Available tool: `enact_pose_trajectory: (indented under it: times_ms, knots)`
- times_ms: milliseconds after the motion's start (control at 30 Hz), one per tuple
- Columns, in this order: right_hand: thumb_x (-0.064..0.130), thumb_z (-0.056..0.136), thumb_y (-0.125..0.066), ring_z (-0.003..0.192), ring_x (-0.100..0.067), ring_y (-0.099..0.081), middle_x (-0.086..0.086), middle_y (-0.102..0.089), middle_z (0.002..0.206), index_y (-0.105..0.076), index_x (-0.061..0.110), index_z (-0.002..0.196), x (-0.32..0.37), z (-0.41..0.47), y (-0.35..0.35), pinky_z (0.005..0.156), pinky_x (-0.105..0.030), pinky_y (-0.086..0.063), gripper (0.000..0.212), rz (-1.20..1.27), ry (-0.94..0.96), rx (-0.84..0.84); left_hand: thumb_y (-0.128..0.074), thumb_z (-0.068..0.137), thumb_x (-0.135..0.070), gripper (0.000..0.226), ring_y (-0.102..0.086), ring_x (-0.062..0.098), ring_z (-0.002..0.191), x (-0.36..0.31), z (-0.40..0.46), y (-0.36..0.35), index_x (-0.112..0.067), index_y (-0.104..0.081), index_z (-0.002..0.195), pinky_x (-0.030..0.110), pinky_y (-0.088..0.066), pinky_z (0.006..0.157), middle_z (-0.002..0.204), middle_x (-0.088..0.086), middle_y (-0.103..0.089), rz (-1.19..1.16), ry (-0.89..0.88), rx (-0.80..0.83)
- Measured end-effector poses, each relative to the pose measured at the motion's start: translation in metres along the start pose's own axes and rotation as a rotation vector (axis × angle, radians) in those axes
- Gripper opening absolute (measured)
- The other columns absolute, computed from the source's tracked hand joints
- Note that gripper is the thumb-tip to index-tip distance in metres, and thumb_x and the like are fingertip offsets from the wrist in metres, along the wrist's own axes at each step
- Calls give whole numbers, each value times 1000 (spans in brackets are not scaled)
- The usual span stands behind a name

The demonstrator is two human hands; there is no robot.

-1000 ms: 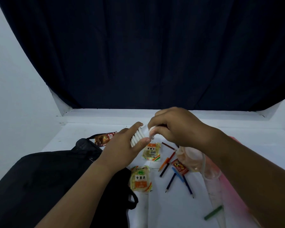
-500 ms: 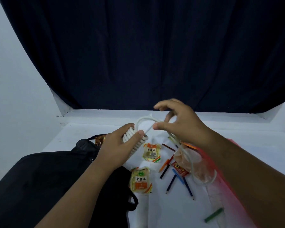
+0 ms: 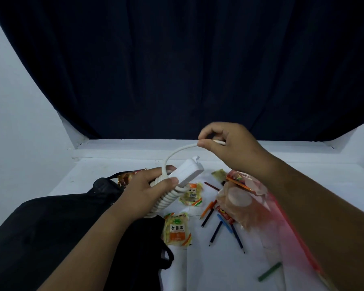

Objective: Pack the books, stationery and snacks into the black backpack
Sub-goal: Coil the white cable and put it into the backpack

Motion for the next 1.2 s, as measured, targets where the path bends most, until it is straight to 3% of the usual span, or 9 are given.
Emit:
enact_pose_trajectory:
  times_ms: [67,233,433,600,700,833,967,1067,1200]
  knots:
    - [28,91,-70,66,0,-62,17,-68,74,-74,25,85,-6,3,-6,63,-17,-45,8,37,-42,18,-62,77,-52,38,-72,19,94,-8,0,0,-25,-77,99,34,-56,84,101,2,-76,-95,-37,-43]
    - [37,90,-70,62,-16,-59,-1,-68,69,-76,26,82,-17,-5,-28,61,-32,-47,15,58,-86,84,-57,85,-51,34,-68,39,97,-18,3,6,-33,-66,113,67,-55,82,103,5,-72,-248,-28,-154]
    - [37,90,-70,73,-16,-65,4,-69,74,-77,29,87,-10,-6,-28,74,-41,-56,11,-41,-109,137,-46,101,-49,27,-66,18,108,-8,0,2,-50,-54,127,54,-56,90,117,-15,-66,-174,-47,-194]
    - [33,93,-63,87,-6,-63,14,-72,94,-76,27,102,6,-5,-25,77,-34,-55,17,-275,-55,121,-46,96,-52,26,-64,2,101,-8,2,-2,-47,-57,119,13,-48,80,108,-21,-67,58,-94,-243]
    - [30,93,-62,72,-11,-60,8,-66,79,-73,23,107,14,-12,-34,69,-36,-55,19,-293,-58,162,-47,96,-54,36,-65,6,98,-9,4,-5,-36,-60,123,13,-48,78,106,-15,-69,109,-116,-311]
    - [26,97,-59,69,-15,-67,2,-67,86,-61,34,122,8,-24,-44,69,-34,-57,25,-118,-157,274,-56,97,-47,22,-66,8,92,-7,6,-5,-40,-62,116,8,-48,60,101,-14,-70,30,-56,-472]
    - [26,98,-60,62,-14,-64,1,-66,85,-65,30,102,-23,-37,-37,63,-34,-56,8,-99,-264,355,-57,95,-56,25,-71,19,85,-1,6,14,-42,-60,115,40,-61,68,97,-7,-71,-2,-16,-616]
    - [32,99,-56,68,-14,-59,6,-64,79,-66,31,92,-34,-44,-31,69,-42,-53,12,-186,-220,291,-58,94,-54,27,-67,2,78,0,5,28,-40,-58,118,13,-51,55,95,-9,-69,148,9,-644]
    - [32,101,-49,57,-14,-46,3,-49,60,-50,23,69,-10,-38,-21,56,-36,-39,33,-461,-19,270,-64,91,-53,40,-64,-1,76,6,6,25,-35,-54,125,7,-44,47,96,-4,-67,277,47,-542]
Point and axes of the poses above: each hand's wrist, its own z-axis towards the middle knuckle, its own y-axis out of the back of the hand, x = y × z, the point moved 2 cm from there along z, towards the middle knuckle
